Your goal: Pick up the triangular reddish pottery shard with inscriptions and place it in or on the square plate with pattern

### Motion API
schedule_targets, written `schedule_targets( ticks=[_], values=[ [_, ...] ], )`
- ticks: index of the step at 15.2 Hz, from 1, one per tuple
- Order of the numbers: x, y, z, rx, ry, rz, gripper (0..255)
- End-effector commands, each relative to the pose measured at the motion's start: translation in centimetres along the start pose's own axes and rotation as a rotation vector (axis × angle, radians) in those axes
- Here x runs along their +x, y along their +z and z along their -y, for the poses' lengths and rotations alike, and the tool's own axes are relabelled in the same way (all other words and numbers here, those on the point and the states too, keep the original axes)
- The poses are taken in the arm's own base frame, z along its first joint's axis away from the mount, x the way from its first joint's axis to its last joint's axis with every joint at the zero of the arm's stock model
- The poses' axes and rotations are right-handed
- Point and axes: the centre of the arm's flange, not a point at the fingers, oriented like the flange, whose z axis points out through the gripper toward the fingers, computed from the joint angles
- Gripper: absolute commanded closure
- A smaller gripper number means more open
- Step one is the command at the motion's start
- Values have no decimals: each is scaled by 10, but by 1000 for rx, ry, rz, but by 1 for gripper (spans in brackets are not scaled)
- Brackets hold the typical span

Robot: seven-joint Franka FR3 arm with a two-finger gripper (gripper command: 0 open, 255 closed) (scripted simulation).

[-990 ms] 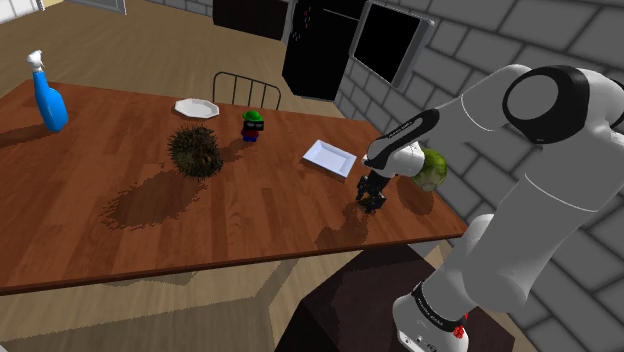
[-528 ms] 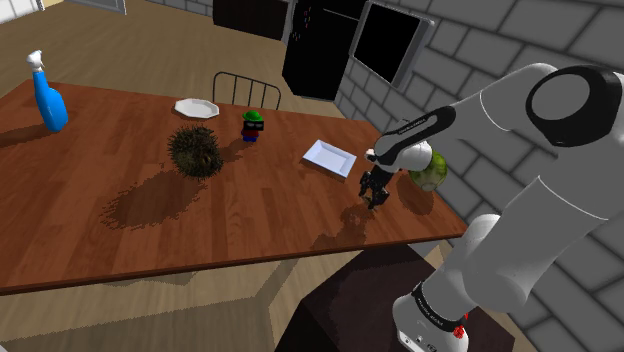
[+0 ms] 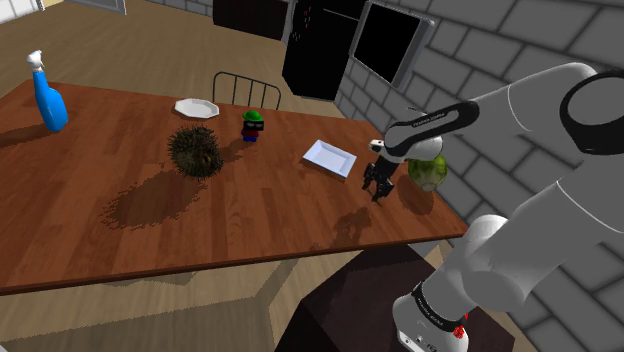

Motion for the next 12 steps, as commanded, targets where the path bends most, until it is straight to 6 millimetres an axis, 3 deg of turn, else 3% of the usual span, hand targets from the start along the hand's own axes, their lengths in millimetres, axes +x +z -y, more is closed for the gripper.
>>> schedule_targets(
  ticks=[1, 4, 12],
  values=[
    [0, -12, 0, 0, 0, 1, 255],
    [1, -23, 1, 0, 0, 1, 255],
    [15, -31, -104, 0, 0, 1, 255]
  ],
)
